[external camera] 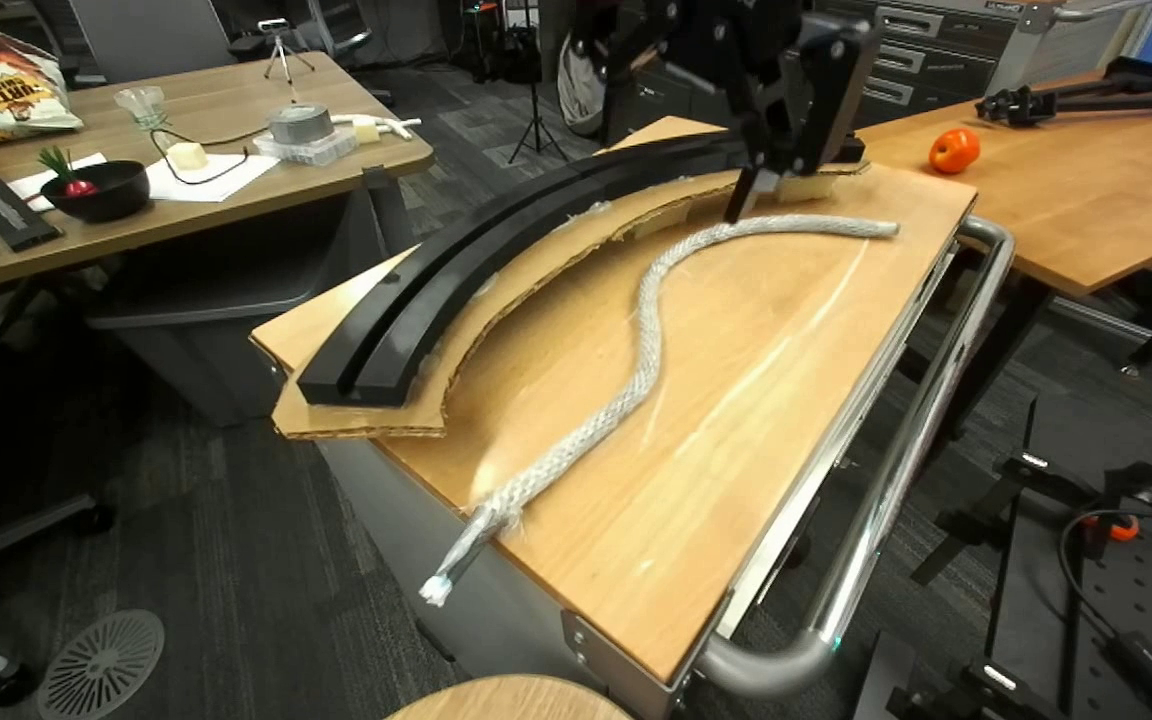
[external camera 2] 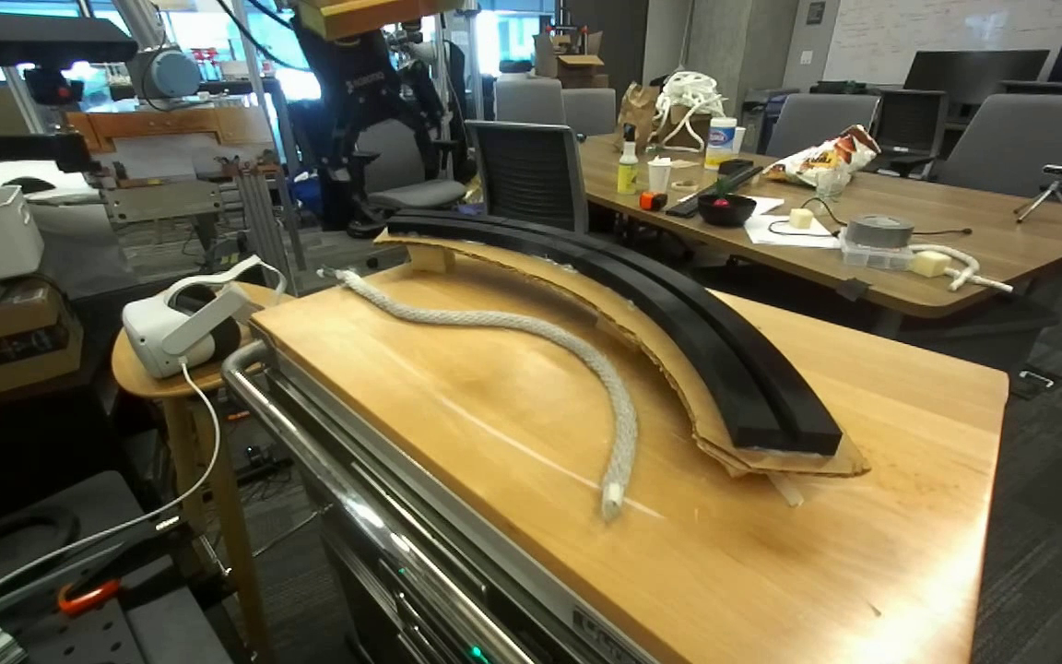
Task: Put the rope along the center of the black object
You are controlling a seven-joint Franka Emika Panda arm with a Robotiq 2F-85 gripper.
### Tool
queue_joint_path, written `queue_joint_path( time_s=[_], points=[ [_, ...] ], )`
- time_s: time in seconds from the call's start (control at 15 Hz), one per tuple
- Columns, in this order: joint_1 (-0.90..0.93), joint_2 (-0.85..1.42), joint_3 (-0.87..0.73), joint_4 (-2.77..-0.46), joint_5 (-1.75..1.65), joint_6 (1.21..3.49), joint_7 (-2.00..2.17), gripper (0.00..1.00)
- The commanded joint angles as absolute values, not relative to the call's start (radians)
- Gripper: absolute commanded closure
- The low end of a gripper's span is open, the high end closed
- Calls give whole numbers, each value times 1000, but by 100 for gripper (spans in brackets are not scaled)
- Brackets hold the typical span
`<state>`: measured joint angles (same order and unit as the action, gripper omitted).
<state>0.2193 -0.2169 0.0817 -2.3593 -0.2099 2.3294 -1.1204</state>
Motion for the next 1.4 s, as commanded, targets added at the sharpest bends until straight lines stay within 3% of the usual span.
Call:
queue_joint_path(
  time_s=[0.0,0.6,0.67,1.13,1.33],
  points=[
    [229,-215,96,-2363,-154,2330,-1167,0],
    [252,-163,95,-2426,-117,2392,-1337,0],
    [251,-60,103,-2282,-119,2337,-1338,0],
    [226,140,145,-2055,-108,2304,-1319,0],
    [231,187,155,-2002,-170,2174,-1239,0]
  ],
)
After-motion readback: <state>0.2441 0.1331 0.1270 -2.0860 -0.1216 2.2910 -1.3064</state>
